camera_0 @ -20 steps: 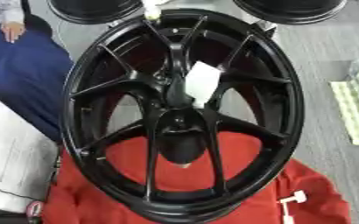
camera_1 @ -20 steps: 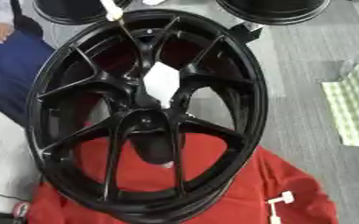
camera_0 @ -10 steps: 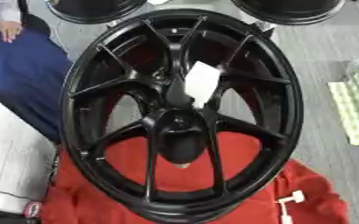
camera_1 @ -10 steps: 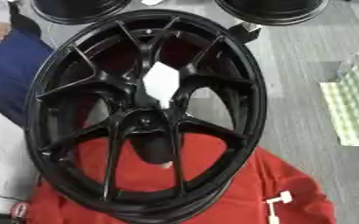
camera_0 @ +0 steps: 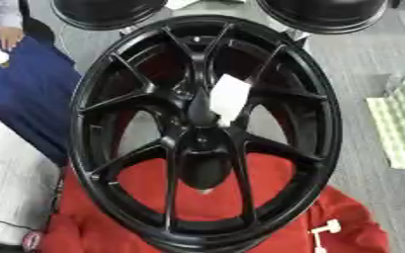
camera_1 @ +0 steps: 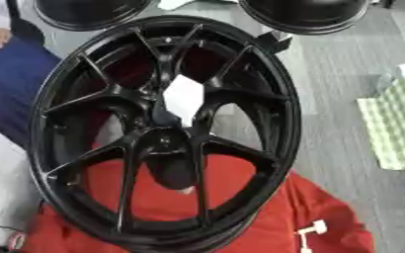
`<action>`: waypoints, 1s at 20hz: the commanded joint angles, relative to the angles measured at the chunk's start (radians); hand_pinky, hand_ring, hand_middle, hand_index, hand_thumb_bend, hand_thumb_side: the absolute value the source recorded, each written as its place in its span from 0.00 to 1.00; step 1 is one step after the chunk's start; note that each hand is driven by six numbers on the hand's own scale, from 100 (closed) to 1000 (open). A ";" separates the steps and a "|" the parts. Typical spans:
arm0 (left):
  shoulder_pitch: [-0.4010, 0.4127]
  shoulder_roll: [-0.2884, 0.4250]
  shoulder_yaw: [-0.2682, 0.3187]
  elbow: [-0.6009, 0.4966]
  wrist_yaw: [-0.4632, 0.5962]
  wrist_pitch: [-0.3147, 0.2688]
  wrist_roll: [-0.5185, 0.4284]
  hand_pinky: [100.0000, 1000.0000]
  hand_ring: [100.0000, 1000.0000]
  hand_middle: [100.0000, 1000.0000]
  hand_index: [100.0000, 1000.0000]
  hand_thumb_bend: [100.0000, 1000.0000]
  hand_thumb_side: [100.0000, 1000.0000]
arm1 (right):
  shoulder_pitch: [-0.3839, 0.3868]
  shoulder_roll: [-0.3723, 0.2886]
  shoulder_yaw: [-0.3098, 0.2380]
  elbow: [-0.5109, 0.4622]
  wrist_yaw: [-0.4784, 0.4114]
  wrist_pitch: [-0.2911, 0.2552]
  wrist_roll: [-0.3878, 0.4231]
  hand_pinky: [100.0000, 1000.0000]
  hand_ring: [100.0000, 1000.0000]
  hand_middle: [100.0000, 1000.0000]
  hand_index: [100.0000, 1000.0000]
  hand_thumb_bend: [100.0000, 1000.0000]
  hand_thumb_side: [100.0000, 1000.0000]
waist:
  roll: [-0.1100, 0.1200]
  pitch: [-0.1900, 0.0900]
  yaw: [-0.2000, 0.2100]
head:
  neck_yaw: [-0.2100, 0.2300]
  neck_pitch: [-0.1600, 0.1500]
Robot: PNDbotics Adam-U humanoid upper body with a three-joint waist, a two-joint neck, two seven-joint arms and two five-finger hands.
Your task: Pull the pin out of the wheel hub.
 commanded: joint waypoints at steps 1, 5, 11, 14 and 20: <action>-0.009 0.039 0.027 0.010 -0.009 -0.021 0.003 0.91 0.91 0.86 0.93 0.24 0.85 | -0.007 -0.019 -0.015 -0.018 0.005 0.082 -0.083 0.37 0.57 0.43 0.65 0.00 0.56 | -0.001 -0.024 -0.001 | 0.004 -0.011; -0.021 0.032 0.037 0.004 0.031 -0.019 0.004 0.87 0.85 0.78 0.86 0.00 0.74 | -0.008 -0.016 -0.015 -0.018 0.005 0.082 -0.083 0.37 0.57 0.43 0.65 0.00 0.55 | -0.003 -0.025 0.001 | 0.004 -0.010; -0.049 -0.005 0.065 -0.121 0.266 0.030 0.132 0.80 0.67 0.57 0.72 0.00 0.48 | -0.009 -0.018 -0.013 -0.018 0.005 0.086 -0.083 0.37 0.57 0.43 0.65 0.00 0.54 | -0.012 -0.029 0.005 | 0.003 -0.009; -0.055 -0.038 0.084 -0.235 0.458 0.008 0.206 0.80 0.65 0.55 0.72 0.00 0.48 | -0.011 -0.021 -0.012 -0.018 0.005 0.088 -0.083 0.37 0.57 0.43 0.65 0.00 0.54 | -0.016 -0.030 0.007 | 0.006 -0.005; 0.026 -0.117 0.128 -0.450 0.701 0.001 0.418 0.80 0.63 0.54 0.72 0.00 0.51 | -0.019 -0.025 -0.012 -0.018 0.008 0.092 -0.083 0.37 0.57 0.44 0.65 0.00 0.52 | -0.026 -0.027 0.010 | 0.001 -0.009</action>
